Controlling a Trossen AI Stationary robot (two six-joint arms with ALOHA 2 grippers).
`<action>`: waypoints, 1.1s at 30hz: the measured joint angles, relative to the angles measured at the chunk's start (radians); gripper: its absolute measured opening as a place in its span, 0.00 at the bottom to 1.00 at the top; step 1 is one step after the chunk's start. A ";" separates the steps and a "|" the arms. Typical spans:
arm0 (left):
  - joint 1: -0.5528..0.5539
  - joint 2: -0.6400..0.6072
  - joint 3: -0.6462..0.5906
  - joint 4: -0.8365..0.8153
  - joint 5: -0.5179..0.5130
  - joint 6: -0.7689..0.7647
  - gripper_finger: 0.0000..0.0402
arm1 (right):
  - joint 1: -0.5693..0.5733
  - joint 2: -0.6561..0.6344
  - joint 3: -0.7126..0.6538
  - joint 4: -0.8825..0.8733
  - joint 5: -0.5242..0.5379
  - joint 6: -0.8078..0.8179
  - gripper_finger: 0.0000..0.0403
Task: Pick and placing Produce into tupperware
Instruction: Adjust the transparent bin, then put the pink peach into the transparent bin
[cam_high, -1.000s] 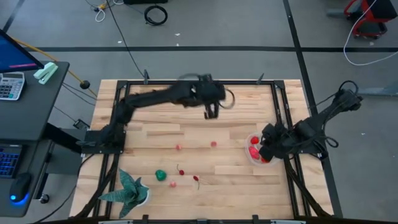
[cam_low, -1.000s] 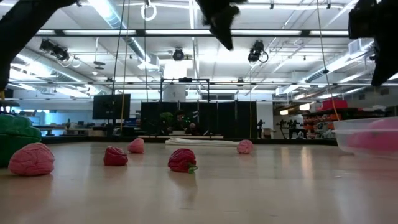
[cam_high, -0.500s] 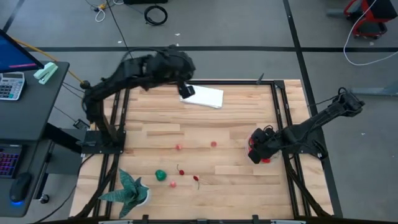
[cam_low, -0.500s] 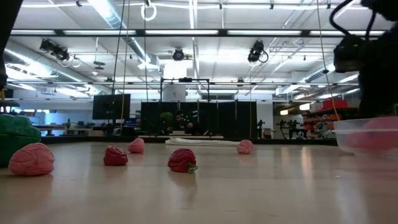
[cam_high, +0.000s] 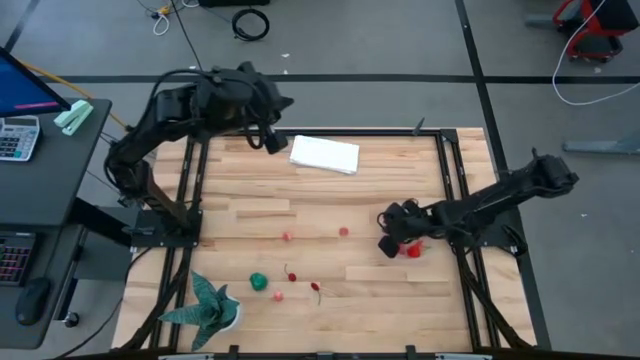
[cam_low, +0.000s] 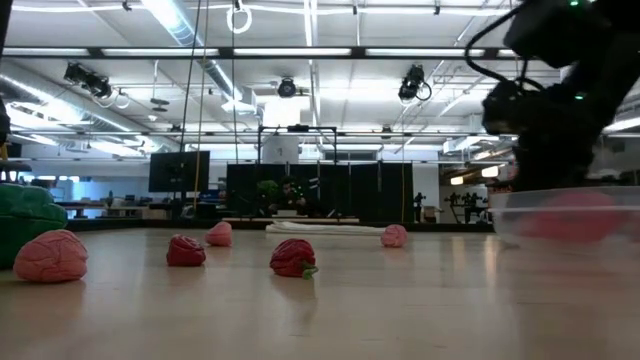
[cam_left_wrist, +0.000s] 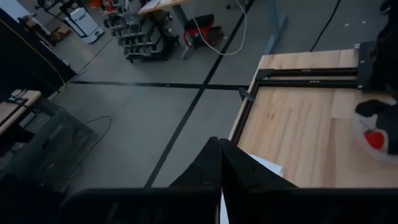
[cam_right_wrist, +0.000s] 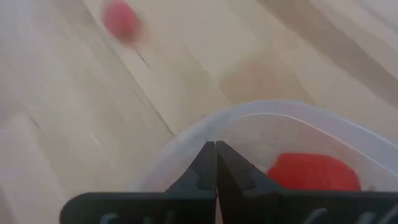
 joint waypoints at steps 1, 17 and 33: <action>0.000 -0.003 0.000 0.000 -0.004 0.000 0.01 | -0.017 0.008 0.000 0.043 -0.003 -0.026 0.00; 0.010 -0.011 0.000 -0.205 -0.036 -0.082 0.06 | -0.176 0.082 0.208 0.166 -0.141 -0.463 0.03; -0.002 0.044 -0.714 0.257 0.506 -0.252 0.47 | -0.175 -0.009 0.640 -0.319 -0.196 -0.677 0.31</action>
